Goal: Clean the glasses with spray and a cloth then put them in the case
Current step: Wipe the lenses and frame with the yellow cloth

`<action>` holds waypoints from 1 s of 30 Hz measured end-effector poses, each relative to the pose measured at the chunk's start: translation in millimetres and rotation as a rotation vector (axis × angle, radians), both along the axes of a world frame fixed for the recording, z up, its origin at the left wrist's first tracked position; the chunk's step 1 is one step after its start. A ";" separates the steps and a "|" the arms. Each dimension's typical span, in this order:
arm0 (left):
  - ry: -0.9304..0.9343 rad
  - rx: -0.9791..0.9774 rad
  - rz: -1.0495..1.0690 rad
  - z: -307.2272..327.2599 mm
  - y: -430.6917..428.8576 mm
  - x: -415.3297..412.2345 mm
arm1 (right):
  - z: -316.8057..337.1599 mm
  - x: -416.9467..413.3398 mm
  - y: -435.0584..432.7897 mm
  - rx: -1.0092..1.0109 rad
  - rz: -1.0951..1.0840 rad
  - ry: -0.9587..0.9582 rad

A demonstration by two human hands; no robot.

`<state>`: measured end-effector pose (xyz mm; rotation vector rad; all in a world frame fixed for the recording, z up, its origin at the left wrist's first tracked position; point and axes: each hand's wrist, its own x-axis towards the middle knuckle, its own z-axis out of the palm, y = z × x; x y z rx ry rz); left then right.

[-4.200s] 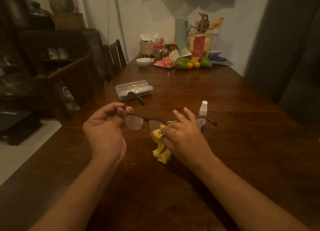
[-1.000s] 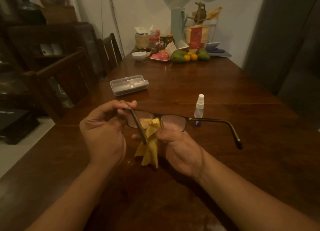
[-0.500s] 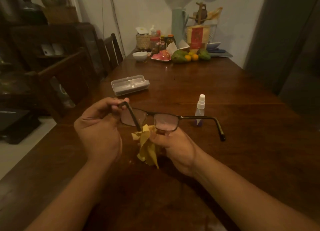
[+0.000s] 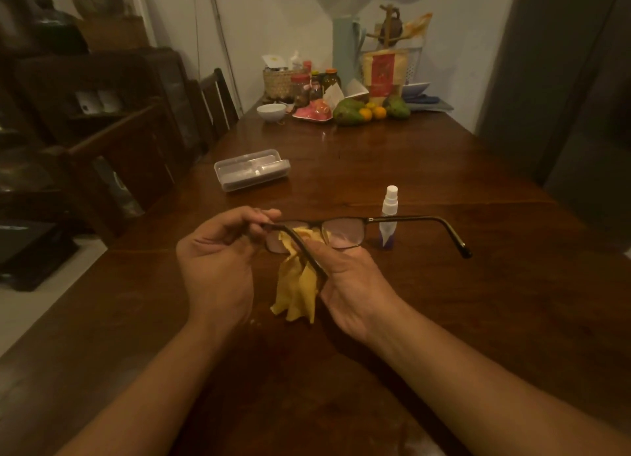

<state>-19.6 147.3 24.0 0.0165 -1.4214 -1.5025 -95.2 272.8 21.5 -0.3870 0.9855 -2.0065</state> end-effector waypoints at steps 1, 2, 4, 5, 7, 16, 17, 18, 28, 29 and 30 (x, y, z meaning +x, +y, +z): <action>-0.002 -0.006 -0.014 -0.2 0.7 -0.1 | -0.3 0.5 0.0 0.003 -0.025 0.018; -0.004 -0.011 -0.024 -0.1 1.2 0.2 | -0.5 1.0 0.0 0.007 -0.045 0.032; -0.003 -0.025 -0.026 0.2 1.5 1.1 | -0.8 0.6 0.1 0.025 -0.059 0.054; 0.000 -0.031 -0.020 0.2 1.4 1.4 | -1.0 -0.3 0.1 0.041 -0.051 0.067; 0.000 -0.043 -0.009 -0.8 0.8 2.1 | -1.1 -2.8 0.3 0.077 -0.018 0.090; 0.005 -0.062 0.002 0.7 -2.4 5.0 | 5.8 -15.8 6.2 0.108 0.065 0.213; 0.005 -0.066 0.009 0.9 -2.8 4.7 | 6.2 -16.5 6.3 0.098 0.066 0.213; 0.003 -0.071 0.015 0.8 -3.1 4.3 | 6.0 -16.4 6.0 0.087 0.062 0.205; -0.103 -0.177 0.059 3.4 -1.8 9.0 | -4.8 -15.9 2.7 0.028 0.062 0.108; -0.131 -0.223 0.069 6.0 -0.4 11.1 | -5.3 -18.3 4.1 0.042 0.061 0.140; -0.159 -0.266 0.068 8.7 0.1 13.1 | -5.4 -21.0 5.6 0.062 0.060 0.171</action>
